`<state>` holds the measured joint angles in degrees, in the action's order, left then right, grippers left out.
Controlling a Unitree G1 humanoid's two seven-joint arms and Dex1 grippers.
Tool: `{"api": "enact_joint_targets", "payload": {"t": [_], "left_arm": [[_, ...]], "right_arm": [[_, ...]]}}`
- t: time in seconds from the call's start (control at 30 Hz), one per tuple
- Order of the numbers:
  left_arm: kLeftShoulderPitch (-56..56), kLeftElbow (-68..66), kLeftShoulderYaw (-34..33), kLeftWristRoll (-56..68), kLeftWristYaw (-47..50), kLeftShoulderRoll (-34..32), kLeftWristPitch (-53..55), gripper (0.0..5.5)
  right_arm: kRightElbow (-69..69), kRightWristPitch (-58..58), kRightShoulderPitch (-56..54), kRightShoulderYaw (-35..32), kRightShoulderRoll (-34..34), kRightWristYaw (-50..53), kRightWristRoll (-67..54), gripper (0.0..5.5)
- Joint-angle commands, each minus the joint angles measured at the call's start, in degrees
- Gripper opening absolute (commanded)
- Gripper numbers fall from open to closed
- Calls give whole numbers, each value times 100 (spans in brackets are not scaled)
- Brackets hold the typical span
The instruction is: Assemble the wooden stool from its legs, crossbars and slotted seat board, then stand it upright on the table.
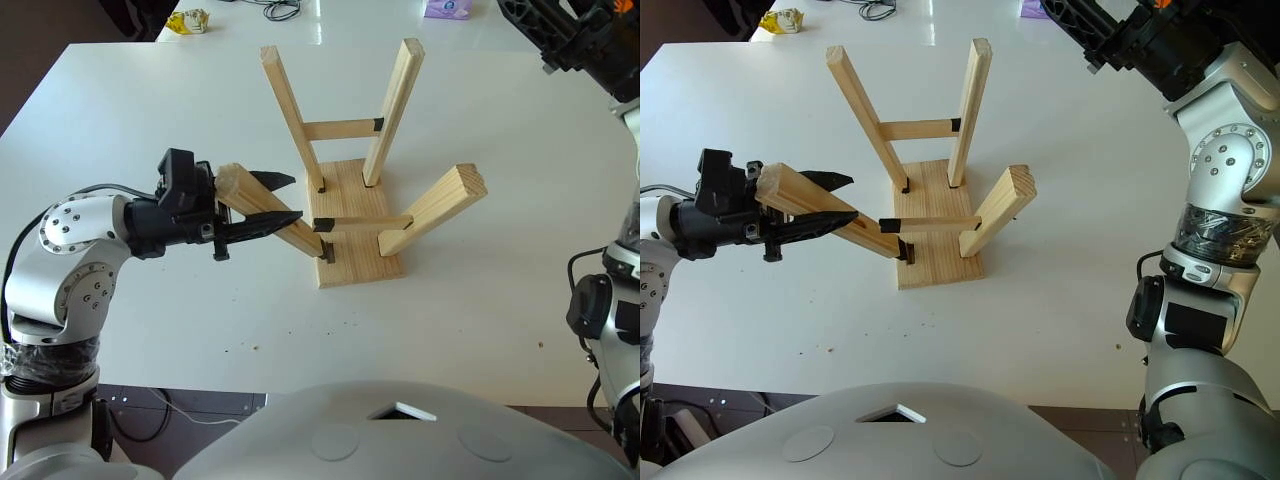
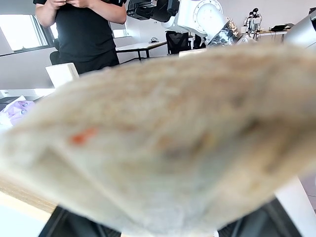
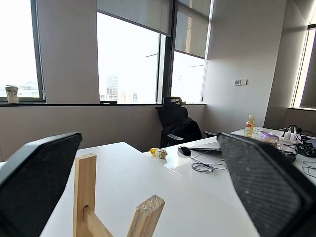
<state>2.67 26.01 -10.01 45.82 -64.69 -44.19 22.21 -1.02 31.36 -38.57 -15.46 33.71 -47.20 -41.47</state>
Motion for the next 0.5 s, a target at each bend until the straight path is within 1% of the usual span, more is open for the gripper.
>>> {"api": "enact_joint_targets", "payload": {"t": [0.03, 0.5], "left_arm": [[-102, -34, 145, -193, 36, 67, -36, 204], [157, 156, 142, -97, 32, 165, -126, 204]], "right_arm": [[-118, -96, -150, 64, 8, -89, 86, 505], [-385, -224, -412, 181, 24, -206, 203, 505]]}}
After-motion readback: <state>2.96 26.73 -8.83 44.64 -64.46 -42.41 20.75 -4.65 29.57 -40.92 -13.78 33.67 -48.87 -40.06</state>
